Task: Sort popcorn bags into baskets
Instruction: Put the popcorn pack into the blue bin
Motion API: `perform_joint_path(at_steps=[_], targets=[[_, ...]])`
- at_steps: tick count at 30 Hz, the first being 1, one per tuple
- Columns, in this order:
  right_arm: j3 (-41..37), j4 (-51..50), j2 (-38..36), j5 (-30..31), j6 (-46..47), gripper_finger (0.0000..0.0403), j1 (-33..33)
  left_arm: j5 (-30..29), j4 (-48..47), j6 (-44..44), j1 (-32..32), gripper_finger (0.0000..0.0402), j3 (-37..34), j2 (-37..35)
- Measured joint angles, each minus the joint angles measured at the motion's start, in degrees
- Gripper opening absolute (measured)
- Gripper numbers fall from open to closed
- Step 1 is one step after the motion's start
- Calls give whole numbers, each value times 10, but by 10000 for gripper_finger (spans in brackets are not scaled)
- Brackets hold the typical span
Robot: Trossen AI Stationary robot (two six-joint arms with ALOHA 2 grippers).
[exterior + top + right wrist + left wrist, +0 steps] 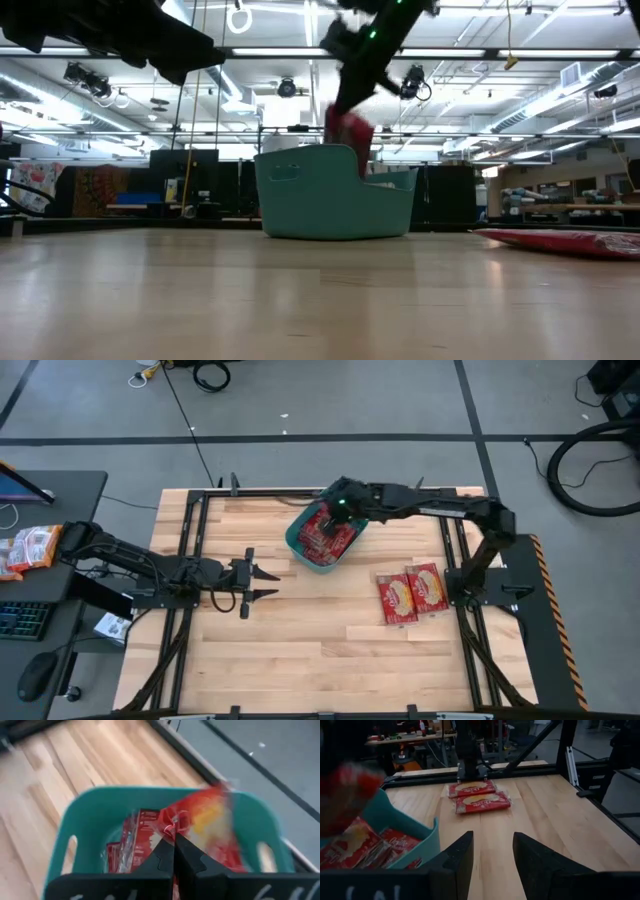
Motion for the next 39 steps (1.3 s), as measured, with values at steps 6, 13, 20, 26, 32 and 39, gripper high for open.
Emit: perform_joint_path(at_steps=[6, 13, 20, 26, 32, 39], targets=[[-1, 43, 71, -45, -9, 5, -11, 0, -2, -1, 0, 142, 0, 0], [0, 113, 101, -145, -4, 7, -25, 0, -2, 0, 0, 142, 0, 0], [0, 121, 107, -155, 7, 47, -37, 0, -4, 0, 0, 142, 0, 0], [0, 122, 110, -184, 9, 104, -40, 0, -5, 0, 0, 142, 0, 0], [0, 103, 94, -201, 23, 127, -42, 0, -6, 1, 0, 142, 0, 0], [0, 93, 89, -38, 5, 125, -48, 0, 0, 1, 0, 142, 1, 0]])
